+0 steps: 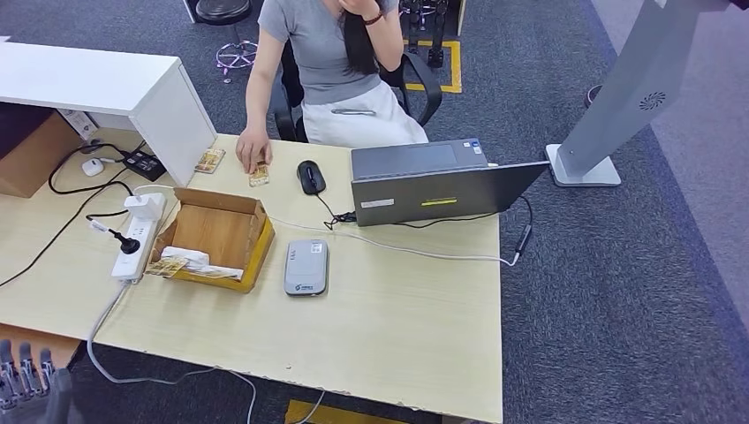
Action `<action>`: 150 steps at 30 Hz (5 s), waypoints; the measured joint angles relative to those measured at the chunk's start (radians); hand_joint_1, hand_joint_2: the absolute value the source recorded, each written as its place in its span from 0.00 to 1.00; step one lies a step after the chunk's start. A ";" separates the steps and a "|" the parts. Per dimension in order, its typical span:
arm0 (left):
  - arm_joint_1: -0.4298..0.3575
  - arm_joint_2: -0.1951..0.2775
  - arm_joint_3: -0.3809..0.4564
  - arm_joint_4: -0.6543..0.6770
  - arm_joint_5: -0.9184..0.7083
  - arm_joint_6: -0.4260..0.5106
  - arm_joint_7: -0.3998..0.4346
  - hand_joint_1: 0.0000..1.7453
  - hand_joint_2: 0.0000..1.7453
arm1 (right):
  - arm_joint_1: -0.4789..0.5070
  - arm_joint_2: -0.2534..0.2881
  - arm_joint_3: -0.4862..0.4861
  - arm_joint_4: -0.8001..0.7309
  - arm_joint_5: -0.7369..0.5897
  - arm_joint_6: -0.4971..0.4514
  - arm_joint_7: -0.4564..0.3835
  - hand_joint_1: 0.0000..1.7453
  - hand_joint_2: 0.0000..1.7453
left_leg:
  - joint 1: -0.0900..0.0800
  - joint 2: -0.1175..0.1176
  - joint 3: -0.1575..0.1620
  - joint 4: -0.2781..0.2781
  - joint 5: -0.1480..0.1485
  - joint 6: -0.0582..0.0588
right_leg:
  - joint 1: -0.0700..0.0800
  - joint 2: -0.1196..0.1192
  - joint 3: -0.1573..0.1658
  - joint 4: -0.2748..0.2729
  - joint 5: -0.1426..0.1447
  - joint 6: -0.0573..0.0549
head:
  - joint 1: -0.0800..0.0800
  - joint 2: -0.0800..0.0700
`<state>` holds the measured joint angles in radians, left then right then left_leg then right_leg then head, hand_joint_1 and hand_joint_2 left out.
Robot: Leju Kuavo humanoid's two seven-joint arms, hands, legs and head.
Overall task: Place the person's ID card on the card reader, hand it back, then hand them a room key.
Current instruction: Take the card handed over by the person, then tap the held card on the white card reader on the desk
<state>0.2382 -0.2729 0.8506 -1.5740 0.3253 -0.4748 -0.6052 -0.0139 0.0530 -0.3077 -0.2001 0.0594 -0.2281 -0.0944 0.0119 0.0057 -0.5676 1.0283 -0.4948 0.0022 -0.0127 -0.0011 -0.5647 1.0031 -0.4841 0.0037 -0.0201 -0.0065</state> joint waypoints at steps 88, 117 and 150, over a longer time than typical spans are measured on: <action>-1.056 0.612 -0.927 0.763 -1.741 0.979 0.629 0.00 1.00 | -0.043 0.037 0.313 0.014 0.456 0.059 0.195 0.00 1.00 | 0.001 0.002 0.001 0.001 0.005 -0.001 | 0.000 0.004 -0.001 0.001 0.003 0.000 | 0.000 0.000; -1.092 0.613 -0.982 0.841 -1.725 0.984 0.615 1.00 1.00 | -0.039 0.037 0.323 0.014 0.470 0.061 0.197 0.00 1.00 | 0.001 0.002 0.001 0.001 0.005 -0.001 | 0.000 0.004 -0.001 0.001 0.003 0.000 | 0.000 0.000; -0.814 0.406 -1.249 0.459 -1.585 0.775 0.591 1.00 1.00 | -0.030 0.043 0.319 0.014 0.488 0.054 0.197 0.00 1.00 | 0.001 0.001 -0.001 0.003 0.004 0.000 | 0.001 0.003 -0.001 0.001 0.004 0.000 | 0.000 0.000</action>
<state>-0.5755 0.1331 -0.3988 -1.1153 -1.2598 0.3000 -0.0143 -0.0440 0.0961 0.0109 -0.1858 0.5471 -0.1740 0.1030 0.0129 0.0071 -0.5686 1.0314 -0.4905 0.0018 -0.0121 0.0022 -0.5660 1.0039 -0.4806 0.0039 -0.0200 -0.0065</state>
